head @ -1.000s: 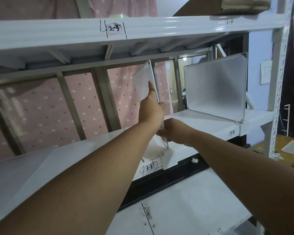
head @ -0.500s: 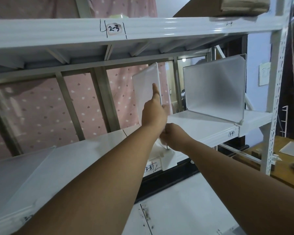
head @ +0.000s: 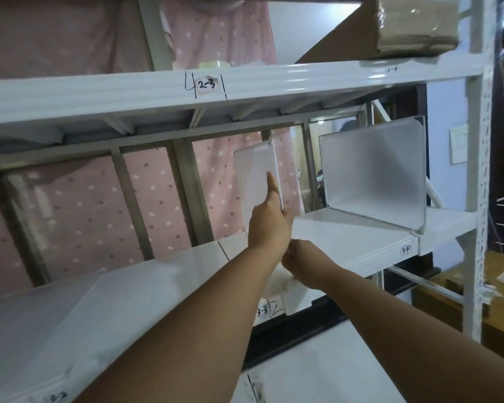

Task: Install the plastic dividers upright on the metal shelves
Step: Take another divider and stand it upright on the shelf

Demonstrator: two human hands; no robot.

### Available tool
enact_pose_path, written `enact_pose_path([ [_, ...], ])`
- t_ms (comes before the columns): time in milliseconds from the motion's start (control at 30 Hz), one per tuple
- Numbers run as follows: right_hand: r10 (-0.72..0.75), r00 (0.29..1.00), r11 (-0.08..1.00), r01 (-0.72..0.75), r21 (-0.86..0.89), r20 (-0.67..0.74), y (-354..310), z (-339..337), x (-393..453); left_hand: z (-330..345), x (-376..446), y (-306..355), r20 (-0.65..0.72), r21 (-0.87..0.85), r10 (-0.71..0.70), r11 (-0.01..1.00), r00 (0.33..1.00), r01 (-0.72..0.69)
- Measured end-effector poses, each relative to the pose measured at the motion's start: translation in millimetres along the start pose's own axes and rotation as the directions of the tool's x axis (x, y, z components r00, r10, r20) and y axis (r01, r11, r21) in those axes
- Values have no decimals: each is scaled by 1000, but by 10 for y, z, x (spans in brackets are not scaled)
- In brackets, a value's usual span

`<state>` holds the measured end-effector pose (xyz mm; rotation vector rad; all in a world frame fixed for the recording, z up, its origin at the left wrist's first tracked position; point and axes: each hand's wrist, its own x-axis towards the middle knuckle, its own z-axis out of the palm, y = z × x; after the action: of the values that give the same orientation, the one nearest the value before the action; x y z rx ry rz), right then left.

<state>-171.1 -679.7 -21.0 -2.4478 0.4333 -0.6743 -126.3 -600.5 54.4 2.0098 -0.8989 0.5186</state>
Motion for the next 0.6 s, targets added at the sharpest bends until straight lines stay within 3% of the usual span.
enact_pose_path([
  [600, 68, 998, 984, -64, 168, -16, 16, 32, -74, -72, -24, -64, 82, -182, -53, 981, 995, 68],
])
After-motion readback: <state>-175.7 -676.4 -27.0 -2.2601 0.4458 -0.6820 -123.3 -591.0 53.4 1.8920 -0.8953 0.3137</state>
